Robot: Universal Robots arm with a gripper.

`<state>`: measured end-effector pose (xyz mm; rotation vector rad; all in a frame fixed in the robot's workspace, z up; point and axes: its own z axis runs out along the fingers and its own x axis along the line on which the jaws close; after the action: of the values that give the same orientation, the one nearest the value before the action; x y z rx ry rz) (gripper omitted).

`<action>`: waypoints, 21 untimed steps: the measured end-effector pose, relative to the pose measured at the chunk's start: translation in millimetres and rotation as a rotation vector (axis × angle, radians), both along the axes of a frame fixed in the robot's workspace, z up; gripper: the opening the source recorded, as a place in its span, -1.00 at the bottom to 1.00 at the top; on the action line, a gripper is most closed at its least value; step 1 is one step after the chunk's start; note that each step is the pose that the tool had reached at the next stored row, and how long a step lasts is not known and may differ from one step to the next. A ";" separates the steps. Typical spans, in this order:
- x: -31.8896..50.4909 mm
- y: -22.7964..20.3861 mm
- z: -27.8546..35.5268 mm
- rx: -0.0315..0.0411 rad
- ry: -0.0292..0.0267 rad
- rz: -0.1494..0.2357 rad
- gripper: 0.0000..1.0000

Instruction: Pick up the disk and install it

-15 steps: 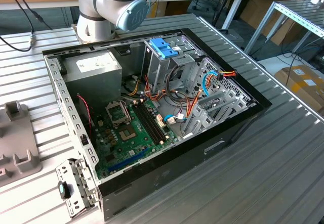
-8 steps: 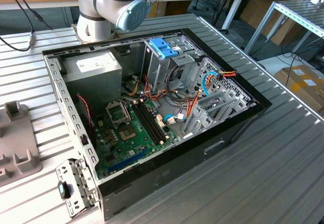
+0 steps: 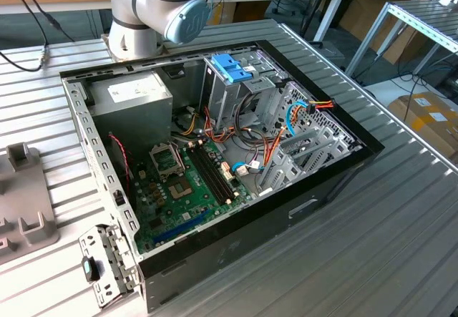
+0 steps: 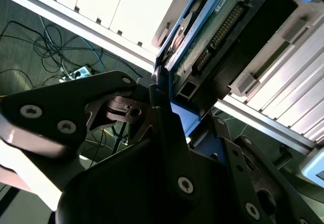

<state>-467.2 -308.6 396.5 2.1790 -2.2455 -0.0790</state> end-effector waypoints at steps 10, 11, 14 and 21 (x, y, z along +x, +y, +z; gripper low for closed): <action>0.0 0.0 6.0 0.0000 0.0000 0.000 -0.26; 0.0 0.0 6.6 0.0000 0.0000 0.000 -0.26; 0.0 0.0 8.5 0.0000 0.0000 0.000 -0.26; 0.0 0.0 13.2 -0.0001 0.0001 0.000 -0.26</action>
<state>-467.2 -308.5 409.7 2.1789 -2.2455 -0.0790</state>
